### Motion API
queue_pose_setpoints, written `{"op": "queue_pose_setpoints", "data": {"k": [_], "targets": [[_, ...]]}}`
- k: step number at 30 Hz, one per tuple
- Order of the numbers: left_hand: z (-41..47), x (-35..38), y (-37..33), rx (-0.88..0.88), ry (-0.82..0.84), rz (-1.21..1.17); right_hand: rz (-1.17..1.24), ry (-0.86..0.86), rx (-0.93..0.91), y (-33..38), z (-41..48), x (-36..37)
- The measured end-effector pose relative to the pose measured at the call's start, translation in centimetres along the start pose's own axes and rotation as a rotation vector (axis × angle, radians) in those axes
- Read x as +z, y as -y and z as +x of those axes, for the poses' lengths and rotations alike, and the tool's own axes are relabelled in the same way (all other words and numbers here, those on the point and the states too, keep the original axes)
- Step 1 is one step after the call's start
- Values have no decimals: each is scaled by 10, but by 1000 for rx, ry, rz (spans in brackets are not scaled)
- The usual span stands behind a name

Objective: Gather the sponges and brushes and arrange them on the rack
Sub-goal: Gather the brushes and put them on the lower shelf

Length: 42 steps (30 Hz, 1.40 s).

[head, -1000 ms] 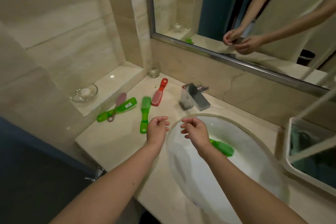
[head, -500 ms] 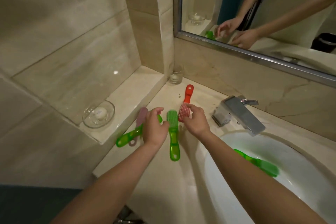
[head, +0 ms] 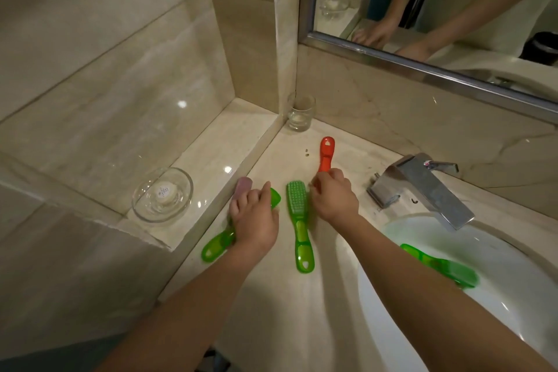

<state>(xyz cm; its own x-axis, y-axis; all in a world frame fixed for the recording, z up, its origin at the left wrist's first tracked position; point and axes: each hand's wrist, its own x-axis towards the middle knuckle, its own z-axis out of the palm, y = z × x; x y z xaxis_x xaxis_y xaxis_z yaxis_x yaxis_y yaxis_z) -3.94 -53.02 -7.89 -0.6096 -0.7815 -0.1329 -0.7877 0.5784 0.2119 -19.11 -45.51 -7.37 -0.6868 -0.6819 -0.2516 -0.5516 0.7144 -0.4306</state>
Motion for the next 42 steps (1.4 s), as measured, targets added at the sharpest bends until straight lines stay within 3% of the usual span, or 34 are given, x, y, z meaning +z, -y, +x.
{"op": "queue_pose_setpoints", "data": {"k": [5, 11, 18, 27, 42], "targets": [[-3, -13, -16, -56, -17, -187, 30, -34, 96, -11, -15, -1], [-13, -22, -41, 14, -36, -536, 600, -201, 223, -17, -40, -12], [-39, -28, -97, 72, -27, -768, 849, -229, 191, -44, -94, -50], [-99, -17, -176, 299, 43, -774, 782, -145, 196, -133, -179, -96], [-218, -1, -315, 569, 583, -592, 686, -133, 236, -282, -312, -182]]}}
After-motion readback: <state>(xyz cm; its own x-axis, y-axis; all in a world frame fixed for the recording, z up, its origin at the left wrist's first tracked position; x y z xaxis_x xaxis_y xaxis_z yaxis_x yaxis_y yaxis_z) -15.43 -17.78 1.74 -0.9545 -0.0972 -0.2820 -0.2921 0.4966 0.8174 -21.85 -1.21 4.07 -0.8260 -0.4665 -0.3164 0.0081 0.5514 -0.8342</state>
